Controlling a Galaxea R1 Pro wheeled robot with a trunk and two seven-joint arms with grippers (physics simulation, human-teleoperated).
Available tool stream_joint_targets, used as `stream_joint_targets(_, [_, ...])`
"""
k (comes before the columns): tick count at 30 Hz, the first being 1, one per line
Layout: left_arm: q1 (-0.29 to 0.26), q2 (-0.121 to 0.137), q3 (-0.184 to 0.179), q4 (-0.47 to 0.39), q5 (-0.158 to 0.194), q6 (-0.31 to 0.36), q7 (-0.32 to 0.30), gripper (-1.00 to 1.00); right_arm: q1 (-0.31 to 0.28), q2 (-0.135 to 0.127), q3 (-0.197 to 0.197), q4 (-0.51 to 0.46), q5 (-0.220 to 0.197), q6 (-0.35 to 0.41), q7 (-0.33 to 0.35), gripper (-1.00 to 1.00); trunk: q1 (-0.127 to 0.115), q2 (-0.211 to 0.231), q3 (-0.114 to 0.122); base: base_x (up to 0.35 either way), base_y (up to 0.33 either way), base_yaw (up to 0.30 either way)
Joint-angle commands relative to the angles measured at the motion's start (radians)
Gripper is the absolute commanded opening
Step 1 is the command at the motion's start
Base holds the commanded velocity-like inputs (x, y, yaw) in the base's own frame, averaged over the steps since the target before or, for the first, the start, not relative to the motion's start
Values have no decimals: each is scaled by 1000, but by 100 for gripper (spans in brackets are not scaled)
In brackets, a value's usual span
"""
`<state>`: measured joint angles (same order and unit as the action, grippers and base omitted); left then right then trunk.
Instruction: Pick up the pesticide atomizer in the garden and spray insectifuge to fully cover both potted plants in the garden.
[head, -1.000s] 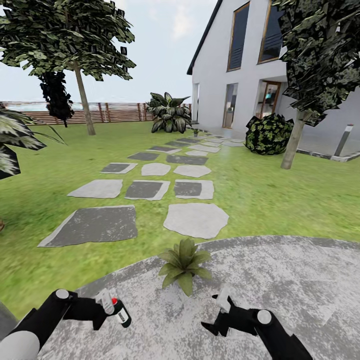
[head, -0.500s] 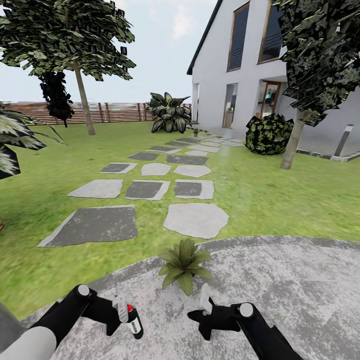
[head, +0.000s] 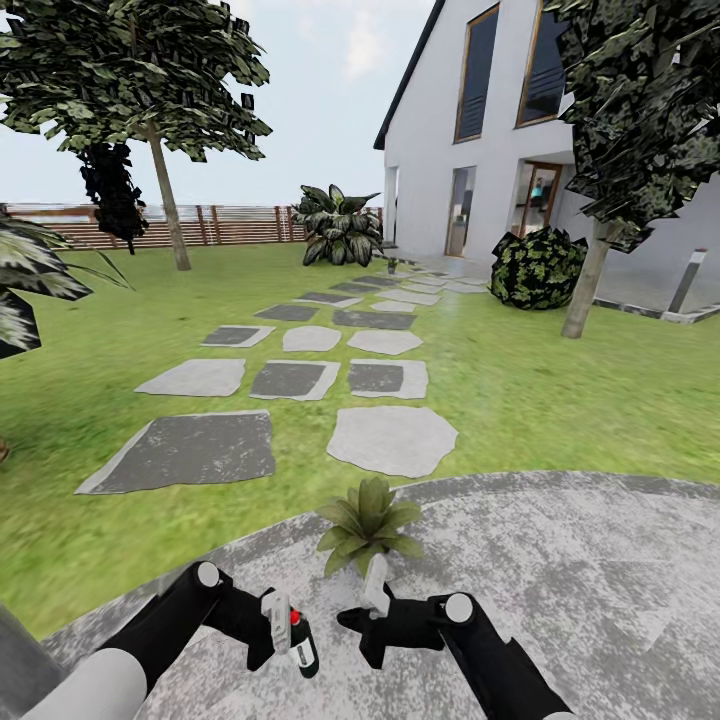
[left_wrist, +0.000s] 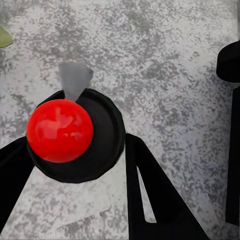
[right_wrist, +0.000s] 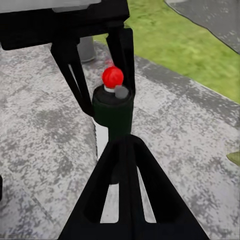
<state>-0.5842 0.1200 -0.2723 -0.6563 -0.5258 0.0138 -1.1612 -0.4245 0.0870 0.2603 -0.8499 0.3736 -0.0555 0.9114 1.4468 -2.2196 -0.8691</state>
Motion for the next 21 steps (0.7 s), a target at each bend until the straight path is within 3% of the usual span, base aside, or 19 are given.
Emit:
stream_joint_targets(1, [0, -1, -4, -3, -2, 2, -1, -100, 0, 3, -1, -1, 10, -6, 2, -100, 0, 0, -1, 0, 0, 0])
stream_joint_targets(6, [0, -14, -11, -6, -2, -2, -2, -100, 0, 10, -1, -2, 10, -6, 1, -100, 0, 0, -1, 0, 0, 0])
stream_joint_targets(12, [1, -16, -56, -5, -1, -9, -8, -100, 0, 12, -1, -2, 10, -6, 1, -100, 0, 0, -1, 0, 0, 0])
stream_joint_targets(21, [-1, -14, -63, -6, 2, -14, -15, -100, 0, 10, -1, -2, 11, -6, 1, -100, 0, 0, -1, 0, 0, 0])
